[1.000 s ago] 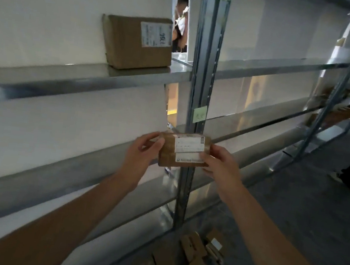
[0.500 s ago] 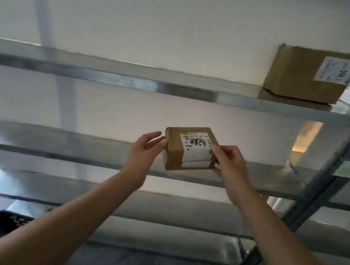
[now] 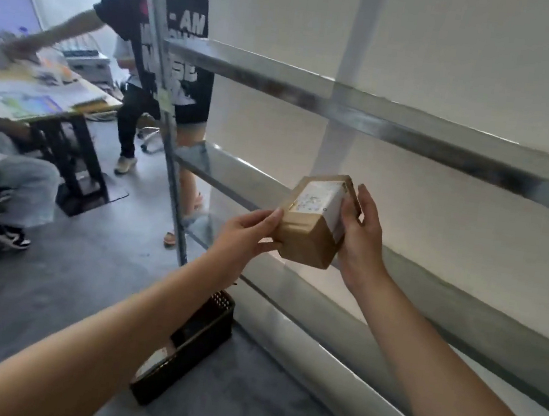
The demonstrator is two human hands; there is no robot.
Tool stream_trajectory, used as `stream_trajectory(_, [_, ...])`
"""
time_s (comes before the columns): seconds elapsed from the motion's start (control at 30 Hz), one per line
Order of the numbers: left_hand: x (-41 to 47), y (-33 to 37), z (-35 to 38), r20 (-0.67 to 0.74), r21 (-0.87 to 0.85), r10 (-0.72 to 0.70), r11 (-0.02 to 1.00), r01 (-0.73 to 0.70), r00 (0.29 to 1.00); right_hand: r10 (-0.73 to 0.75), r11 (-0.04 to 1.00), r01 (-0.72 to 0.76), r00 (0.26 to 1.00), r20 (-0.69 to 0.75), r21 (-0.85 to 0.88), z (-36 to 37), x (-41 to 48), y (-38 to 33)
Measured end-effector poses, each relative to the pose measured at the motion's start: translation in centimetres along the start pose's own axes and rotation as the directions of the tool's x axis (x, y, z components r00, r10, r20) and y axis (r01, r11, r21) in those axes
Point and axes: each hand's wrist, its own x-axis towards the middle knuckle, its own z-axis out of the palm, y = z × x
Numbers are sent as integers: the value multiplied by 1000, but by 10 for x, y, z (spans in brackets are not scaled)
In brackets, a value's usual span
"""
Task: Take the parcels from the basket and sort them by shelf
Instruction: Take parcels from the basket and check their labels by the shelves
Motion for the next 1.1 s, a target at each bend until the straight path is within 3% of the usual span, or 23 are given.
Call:
stream_trajectory(0.17, [-6,19,-74,-155,-38,32,999,-38,987,85,986,-96,993,-82,-138,93,13,41])
stream_trajectory(0.37, [-2,28,-153,-307,-38,41,998,-55,951,262,932,-211,954,143,-294,171,15,85])
stream_trajectory(0.57, [7,21,-207,-358,129,85,991,-41,930,470,872,-308,746,473,-380,195,44,115])
stream_trajectory(0.7, [24,21,-218,-351,260,124,965,-31,928,518,852,-325,641,566,-410,209,81,139])
stream_trajectory(0.77, [39,21,-217,-420,232,97,973,3,902,533,843,-349,648,545,-410,217,103,152])
stream_trajectory(0.93, [95,8,-205,-617,100,34,994,35,786,546,828,-429,762,347,-361,233,156,179])
stream_trajectory(1.1, [141,-28,-195,-732,40,-4,998,48,681,561,803,-392,750,349,-449,228,197,206])
